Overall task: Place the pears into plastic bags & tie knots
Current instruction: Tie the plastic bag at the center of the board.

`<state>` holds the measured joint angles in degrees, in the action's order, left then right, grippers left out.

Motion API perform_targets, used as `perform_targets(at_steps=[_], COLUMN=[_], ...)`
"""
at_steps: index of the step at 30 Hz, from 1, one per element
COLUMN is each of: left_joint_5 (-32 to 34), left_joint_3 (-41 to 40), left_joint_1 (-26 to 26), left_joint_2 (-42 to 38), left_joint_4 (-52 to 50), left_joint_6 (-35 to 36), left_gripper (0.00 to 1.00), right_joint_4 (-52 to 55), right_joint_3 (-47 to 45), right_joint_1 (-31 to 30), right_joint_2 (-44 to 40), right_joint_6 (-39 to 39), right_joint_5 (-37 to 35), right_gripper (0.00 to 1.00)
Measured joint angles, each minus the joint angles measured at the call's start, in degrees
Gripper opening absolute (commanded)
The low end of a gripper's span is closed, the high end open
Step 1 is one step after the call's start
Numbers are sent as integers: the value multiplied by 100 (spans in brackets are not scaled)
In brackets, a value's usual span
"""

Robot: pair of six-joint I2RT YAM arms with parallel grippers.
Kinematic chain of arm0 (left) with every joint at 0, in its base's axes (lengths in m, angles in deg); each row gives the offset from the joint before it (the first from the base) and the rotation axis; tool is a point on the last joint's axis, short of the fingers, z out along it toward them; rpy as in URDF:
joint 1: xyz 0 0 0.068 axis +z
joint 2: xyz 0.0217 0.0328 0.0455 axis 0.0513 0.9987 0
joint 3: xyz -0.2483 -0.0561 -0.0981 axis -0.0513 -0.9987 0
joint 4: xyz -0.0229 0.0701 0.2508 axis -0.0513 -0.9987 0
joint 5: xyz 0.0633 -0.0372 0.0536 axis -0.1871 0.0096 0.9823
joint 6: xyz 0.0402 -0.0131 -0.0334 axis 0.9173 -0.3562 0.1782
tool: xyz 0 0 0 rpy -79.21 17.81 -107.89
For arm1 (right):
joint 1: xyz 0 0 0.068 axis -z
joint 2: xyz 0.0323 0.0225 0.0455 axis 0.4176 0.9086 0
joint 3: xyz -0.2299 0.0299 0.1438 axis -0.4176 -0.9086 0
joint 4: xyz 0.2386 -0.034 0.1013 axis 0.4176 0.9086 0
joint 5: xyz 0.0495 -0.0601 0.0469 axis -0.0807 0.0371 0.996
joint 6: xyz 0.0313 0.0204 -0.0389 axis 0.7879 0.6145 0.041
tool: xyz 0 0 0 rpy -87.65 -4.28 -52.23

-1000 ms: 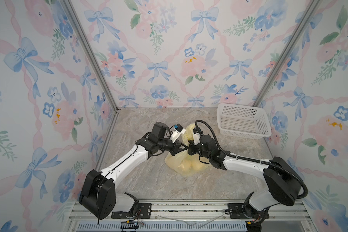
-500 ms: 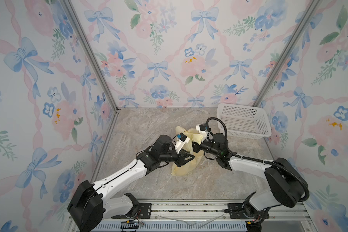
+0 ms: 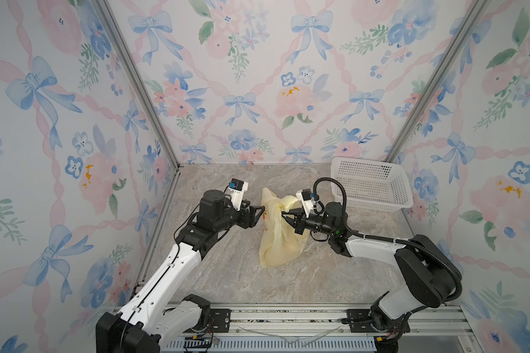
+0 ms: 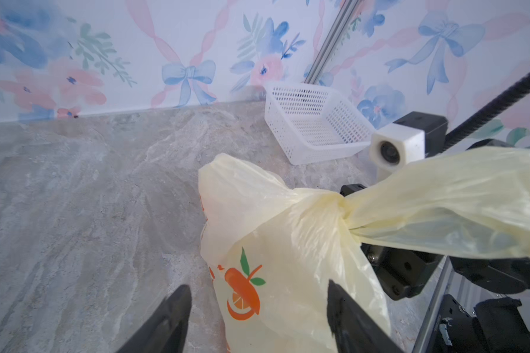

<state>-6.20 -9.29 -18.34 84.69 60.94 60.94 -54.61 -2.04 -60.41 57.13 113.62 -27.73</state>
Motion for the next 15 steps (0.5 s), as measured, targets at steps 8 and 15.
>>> perform_targets(at_steps=[8,15], left_joint_5=[-1040,-1303], left_joint_3=[85,114], left_joint_1=[-37,-247], left_joint_2=[802,616], left_joint_4=[-39,-37], left_joint_6=[179,184], left_gripper=[2,0], right_joint_4=[466,807], right_joint_3=[457,1069], right_joint_1=[-332,-643], right_joint_2=[284,999], right_joint_6=[-245,-422], right_joint_5=[225,-116], right_gripper=[4,4])
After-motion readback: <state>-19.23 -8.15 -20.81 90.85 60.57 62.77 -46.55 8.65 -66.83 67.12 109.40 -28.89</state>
